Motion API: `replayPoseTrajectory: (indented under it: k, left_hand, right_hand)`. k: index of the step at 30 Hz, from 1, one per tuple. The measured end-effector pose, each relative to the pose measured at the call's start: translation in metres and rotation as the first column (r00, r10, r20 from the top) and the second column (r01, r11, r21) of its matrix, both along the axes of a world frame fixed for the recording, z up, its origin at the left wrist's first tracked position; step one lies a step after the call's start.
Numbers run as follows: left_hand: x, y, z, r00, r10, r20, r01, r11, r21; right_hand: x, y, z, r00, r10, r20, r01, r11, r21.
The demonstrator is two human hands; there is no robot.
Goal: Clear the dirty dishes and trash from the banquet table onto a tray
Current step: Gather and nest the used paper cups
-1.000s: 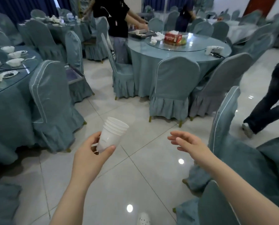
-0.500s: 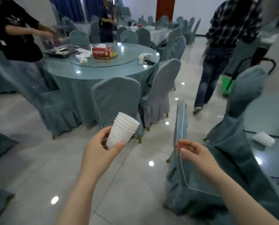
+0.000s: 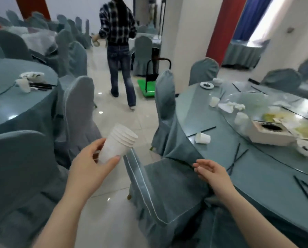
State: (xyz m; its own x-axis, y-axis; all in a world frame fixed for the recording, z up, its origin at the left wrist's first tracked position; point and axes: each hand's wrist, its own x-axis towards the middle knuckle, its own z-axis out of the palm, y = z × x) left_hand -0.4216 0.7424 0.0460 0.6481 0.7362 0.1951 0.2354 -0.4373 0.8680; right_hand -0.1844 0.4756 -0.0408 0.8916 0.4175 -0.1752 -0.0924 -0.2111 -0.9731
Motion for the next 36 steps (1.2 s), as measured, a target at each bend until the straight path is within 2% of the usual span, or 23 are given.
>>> replayPoseTrajectory:
  k: [5, 8, 11, 13, 17, 19, 23, 24, 26, 28, 31, 33, 36]
  left_hand:
    - [0.097, 0.033, 0.006, 0.987, -0.159, -0.004, 0.159, 0.987, 0.009]
    - [0.159, 0.042, 0.009, 0.974, -0.225, 0.0, 0.225, 0.974, 0.006]
    - [0.211, 0.052, 0.006, 0.963, -0.267, -0.041, 0.266, 0.964, -0.018]
    - [0.239, 0.062, 0.004, 0.955, -0.285, -0.077, 0.285, 0.958, -0.013]
    - [0.268, 0.084, -0.006, 0.944, -0.293, -0.15, 0.298, 0.955, 0.011]
    - [0.275, 0.09, -0.015, 0.933, -0.301, -0.198, 0.311, 0.95, 0.019]
    - [0.287, 0.104, -0.028, 0.925, -0.295, -0.238, 0.302, 0.953, -0.005]
    - [0.29, 0.109, -0.031, 0.923, -0.296, -0.247, 0.302, 0.953, -0.01]
    - [0.294, 0.118, -0.035, 0.916, -0.304, -0.263, 0.313, 0.95, -0.006]
    - [0.299, 0.125, -0.039, 0.914, -0.314, -0.256, 0.323, 0.946, -0.006]
    - [0.306, 0.134, -0.043, 0.91, -0.345, -0.23, 0.349, 0.937, -0.025]
    - [0.31, 0.142, -0.044, 0.897, -0.386, -0.214, 0.387, 0.921, -0.041]
    - [0.31, 0.158, -0.039, 0.878, -0.438, -0.192, 0.437, 0.898, -0.053]
  right_hand:
    - [0.059, 0.004, -0.013, 0.99, -0.062, 0.128, 0.082, 0.985, -0.155]
    - [0.117, 0.015, -0.019, 0.969, -0.031, 0.246, 0.123, 0.92, -0.373]
    - [0.176, 0.028, -0.029, 0.943, 0.061, 0.326, 0.145, 0.808, -0.572]
    - [0.218, 0.04, -0.039, 0.918, 0.182, 0.352, 0.114, 0.73, -0.674]
    - [0.284, 0.059, -0.063, 0.862, 0.434, 0.263, 0.045, 0.45, -0.892]
    - [0.301, 0.062, -0.08, 0.838, 0.501, 0.215, 0.043, 0.332, -0.942]
    - [0.313, 0.073, -0.102, 0.772, 0.564, 0.294, 0.198, 0.227, -0.954]
    - [0.312, 0.076, -0.104, 0.76, 0.568, 0.316, 0.226, 0.225, -0.948]
    - [0.306, 0.08, -0.106, 0.776, 0.538, 0.327, 0.199, 0.283, -0.938]
    - [0.296, 0.088, -0.103, 0.836, 0.446, 0.319, 0.116, 0.425, -0.898]
    - [0.275, 0.108, -0.088, 0.913, 0.233, 0.334, 0.083, 0.696, -0.714]
    - [0.259, 0.122, -0.071, 0.924, 0.146, 0.352, 0.104, 0.793, -0.6]
    - [0.235, 0.147, -0.034, 0.93, 0.069, 0.36, 0.125, 0.864, -0.487]
